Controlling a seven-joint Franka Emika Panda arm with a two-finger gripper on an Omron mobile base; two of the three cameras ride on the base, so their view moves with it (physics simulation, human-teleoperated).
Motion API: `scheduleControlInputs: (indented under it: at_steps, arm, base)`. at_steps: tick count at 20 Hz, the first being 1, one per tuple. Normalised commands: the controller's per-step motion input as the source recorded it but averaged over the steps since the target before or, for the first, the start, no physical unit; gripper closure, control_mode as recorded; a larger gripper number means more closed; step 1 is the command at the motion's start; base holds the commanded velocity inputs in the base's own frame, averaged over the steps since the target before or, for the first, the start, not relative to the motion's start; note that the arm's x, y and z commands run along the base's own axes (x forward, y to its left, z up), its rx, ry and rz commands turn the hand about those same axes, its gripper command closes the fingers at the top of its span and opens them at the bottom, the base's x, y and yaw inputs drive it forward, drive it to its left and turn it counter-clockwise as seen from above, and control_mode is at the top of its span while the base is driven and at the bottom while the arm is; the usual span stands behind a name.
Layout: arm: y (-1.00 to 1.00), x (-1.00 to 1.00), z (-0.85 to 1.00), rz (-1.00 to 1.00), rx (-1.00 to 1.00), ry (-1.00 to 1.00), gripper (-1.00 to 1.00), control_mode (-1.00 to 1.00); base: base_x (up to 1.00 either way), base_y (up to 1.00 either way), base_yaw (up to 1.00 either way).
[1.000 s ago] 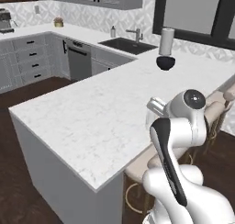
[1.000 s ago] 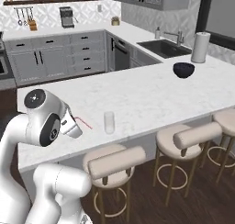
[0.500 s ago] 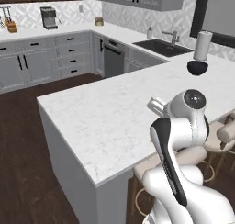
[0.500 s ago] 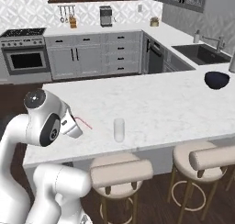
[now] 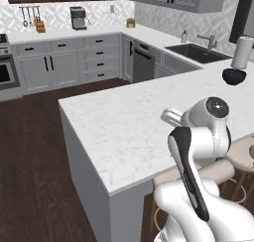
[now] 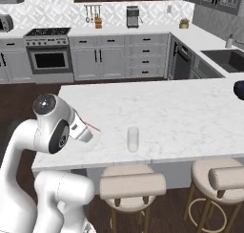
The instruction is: Take a straw from the drawer in front and place it inside the glass cup on the dining counter.
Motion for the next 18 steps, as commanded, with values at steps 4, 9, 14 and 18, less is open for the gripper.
scheduleControlInputs:
  at_steps: [4,9,14,18]
  arm:
    - [-0.57,0.00,-0.11,0.18,-0.40,-0.11,1.00,-1.00]
    - [-0.89,0.00,0.00,0.19,-0.16,-0.33,1.00,-1.00]
    - [-0.76,0.02,0.00,0.31,0.00,-0.49,1.00,-1.00]
    - [-0.42,0.27,-0.07,0.47,0.01,-0.42,1.00,-1.00]
  base:
    - [0.00,0.00,0.00]
    - [0.00,0.00,0.00]
    - [0.00,0.00,0.00]
    - [0.00,0.00,0.00]
